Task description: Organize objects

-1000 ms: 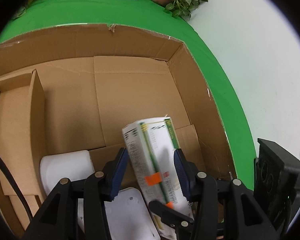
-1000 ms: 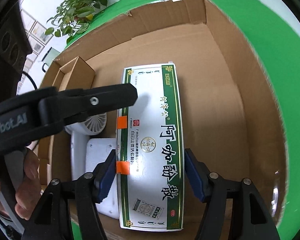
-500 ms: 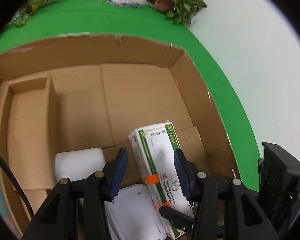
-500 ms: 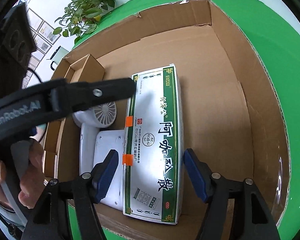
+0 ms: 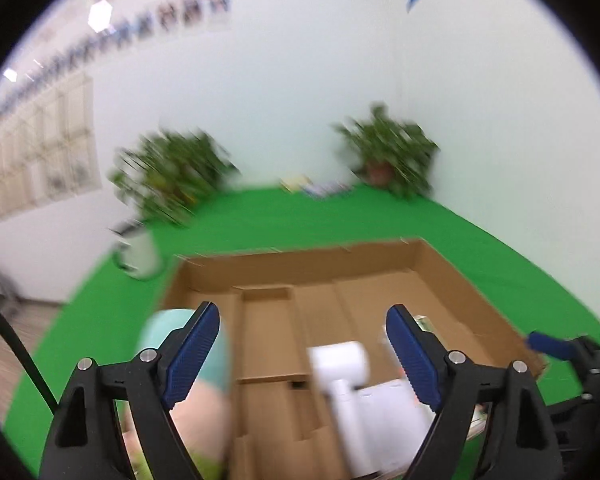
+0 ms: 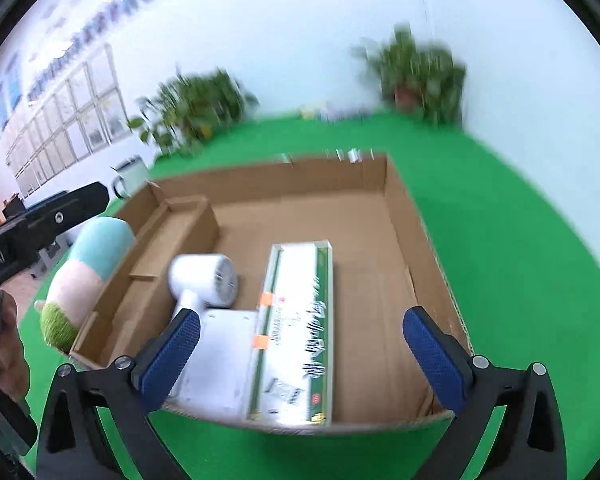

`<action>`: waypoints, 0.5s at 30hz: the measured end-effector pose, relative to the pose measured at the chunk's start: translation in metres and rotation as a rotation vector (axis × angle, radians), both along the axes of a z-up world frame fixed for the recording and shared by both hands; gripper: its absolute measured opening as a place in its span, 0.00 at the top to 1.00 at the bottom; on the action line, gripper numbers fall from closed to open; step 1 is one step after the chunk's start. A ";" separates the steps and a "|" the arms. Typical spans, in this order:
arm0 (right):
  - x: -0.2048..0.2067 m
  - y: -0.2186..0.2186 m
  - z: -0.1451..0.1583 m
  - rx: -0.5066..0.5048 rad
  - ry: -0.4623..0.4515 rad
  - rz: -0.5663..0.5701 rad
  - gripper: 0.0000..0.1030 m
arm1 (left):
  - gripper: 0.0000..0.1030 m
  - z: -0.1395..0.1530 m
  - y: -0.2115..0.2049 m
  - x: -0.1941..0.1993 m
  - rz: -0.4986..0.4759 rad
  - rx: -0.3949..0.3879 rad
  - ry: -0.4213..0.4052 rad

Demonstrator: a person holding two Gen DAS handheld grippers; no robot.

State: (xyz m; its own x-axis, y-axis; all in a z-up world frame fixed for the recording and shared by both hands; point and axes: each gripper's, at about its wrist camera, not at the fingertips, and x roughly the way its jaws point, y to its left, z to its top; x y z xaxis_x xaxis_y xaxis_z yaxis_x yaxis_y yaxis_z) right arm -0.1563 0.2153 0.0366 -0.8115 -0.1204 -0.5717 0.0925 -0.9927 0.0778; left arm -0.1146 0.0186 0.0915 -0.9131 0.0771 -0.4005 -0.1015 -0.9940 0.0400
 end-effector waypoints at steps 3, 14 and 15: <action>0.020 -0.019 -0.011 0.036 0.058 0.010 0.01 | 0.17 -0.019 -0.010 0.028 0.040 -0.021 -0.005; 0.014 -0.049 -0.052 0.062 0.000 -0.013 0.01 | 0.17 -0.080 -0.024 0.025 0.161 0.012 -0.087; 0.012 -0.050 -0.054 0.079 0.007 -0.018 0.01 | 0.17 -0.080 -0.020 0.027 0.165 -0.010 -0.078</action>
State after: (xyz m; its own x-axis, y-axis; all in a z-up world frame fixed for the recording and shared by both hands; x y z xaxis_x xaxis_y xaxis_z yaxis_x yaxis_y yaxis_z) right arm -0.1440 0.1651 -0.0169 -0.8172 -0.0603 -0.5733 0.0747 -0.9972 -0.0016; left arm -0.0873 -0.0014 0.0112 -0.8790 -0.0751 -0.4709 0.0594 -0.9971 0.0481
